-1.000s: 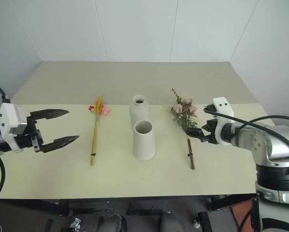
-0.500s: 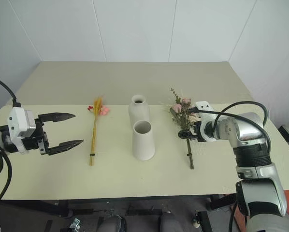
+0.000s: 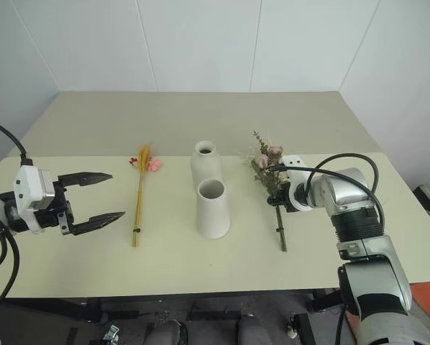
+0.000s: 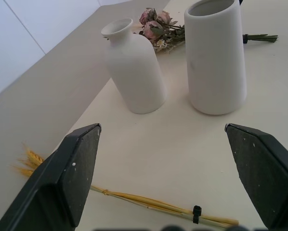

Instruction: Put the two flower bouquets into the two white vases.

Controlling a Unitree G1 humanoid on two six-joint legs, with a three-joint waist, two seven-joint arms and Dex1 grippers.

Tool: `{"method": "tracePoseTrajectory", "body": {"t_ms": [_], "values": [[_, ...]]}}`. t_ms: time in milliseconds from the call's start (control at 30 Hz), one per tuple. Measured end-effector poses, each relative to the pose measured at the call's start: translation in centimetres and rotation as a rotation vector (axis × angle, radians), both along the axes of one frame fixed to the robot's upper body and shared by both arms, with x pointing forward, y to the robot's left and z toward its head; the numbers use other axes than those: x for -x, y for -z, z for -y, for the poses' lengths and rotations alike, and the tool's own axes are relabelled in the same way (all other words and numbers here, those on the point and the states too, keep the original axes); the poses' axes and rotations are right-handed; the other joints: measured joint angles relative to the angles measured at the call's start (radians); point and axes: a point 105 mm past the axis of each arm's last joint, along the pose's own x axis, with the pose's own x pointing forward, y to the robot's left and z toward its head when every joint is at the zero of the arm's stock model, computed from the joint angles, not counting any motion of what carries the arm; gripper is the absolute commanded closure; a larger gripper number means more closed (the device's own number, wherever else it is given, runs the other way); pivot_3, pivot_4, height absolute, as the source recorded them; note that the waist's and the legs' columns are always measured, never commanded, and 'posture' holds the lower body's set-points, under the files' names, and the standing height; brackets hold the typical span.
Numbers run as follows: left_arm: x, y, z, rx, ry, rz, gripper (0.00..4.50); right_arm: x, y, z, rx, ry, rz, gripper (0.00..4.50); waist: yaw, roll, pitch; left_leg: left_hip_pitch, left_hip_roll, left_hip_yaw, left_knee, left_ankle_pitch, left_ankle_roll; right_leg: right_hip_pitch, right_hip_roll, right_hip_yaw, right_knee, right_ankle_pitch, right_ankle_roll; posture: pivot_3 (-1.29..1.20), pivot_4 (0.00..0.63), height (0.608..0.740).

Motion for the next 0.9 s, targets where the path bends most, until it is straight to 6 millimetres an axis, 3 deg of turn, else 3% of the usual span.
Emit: {"method": "tracePoseTrajectory", "body": {"t_ms": [200,267,333,400,500,567,700,900], "values": [[0.0,0.0,0.0,0.001,0.001,0.006,0.0,-0.4,0.0,0.0,0.021,0.024,0.02,4.29,0.0,0.0,0.0,0.0,0.0,0.0,0.0,0.0,0.0,0.0,0.0,0.0,0.0,0.0,0.0,0.0,0.15,0.74],[0.0,-0.1,0.0,0.001,0.001,0.006,0.0,-1.3,-0.7,0.1,0.027,0.067,0.102,4.29,-0.001,0.0,0.0,0.0,0.0,0.0,0.0,0.0,0.0,0.0,0.0,0.0,0.0,0.0,0.0,0.0,0.15,0.74],[-0.1,-0.1,0.2,0.0,0.007,0.009,0.0,-3.4,-3.2,0.4,0.017,0.161,0.318,4.29,-0.004,0.0,0.0,-0.001,0.0,0.0,0.0,0.0,0.0,-0.002,0.0,0.001,0.001,0.0,0.0,0.0,0.15,0.74],[-0.2,-0.3,0.2,0.0,0.006,0.014,0.0,-5.1,-7.1,0.8,-0.016,0.259,0.565,4.29,-0.005,0.001,0.001,-0.001,0.0,0.0,-0.001,0.0,0.0,-0.002,0.0,0.001,0.001,0.0,0.0,0.0,0.15,0.74],[-0.4,-0.5,-0.1,0.011,-0.006,0.017,0.0,-5.7,-13.8,0.3,-0.1,0.298,0.906,4.29,-0.005,0.001,0.001,-0.001,0.0,0.0,-0.003,0.0,0.0,-0.003,0.0,0.001,0.001,0.0,0.0,0.0,0.15,0.74],[-0.5,-0.8,-0.2,0.029,-0.011,0.02,0.0,-5.6,-16.5,-0.8,-0.16,0.284,1.054,4.29,-0.007,0.001,0.001,-0.001,0.0,0.0,-0.004,0.0,0.0,-0.003,0.0,0.0,0.001,0.0,0.0,0.0,0.15,0.74],[-0.8,-1.9,-0.7,0.08,-0.037,0.037,0.0,-5.1,-18.5,-3.9,-0.504,0.256,1.187,4.29,-0.019,0.001,0.001,0.0,0.001,0.0,-0.004,0.0,0.0,-0.002,0.0,0.0,0.002,0.001,-0.001,0.0,0.15,0.74],[-0.9,-1.9,-0.8,0.094,-0.048,0.039,0.0,-4.9,-20.5,-6.4,-0.849,0.215,1.24,4.29,-0.025,0.002,0.001,0.0,0.001,0.0,-0.006,0.0,0.0,-0.002,0.0,0.0,0.003,0.001,-0.001,0.0,0.15,0.74]]}}
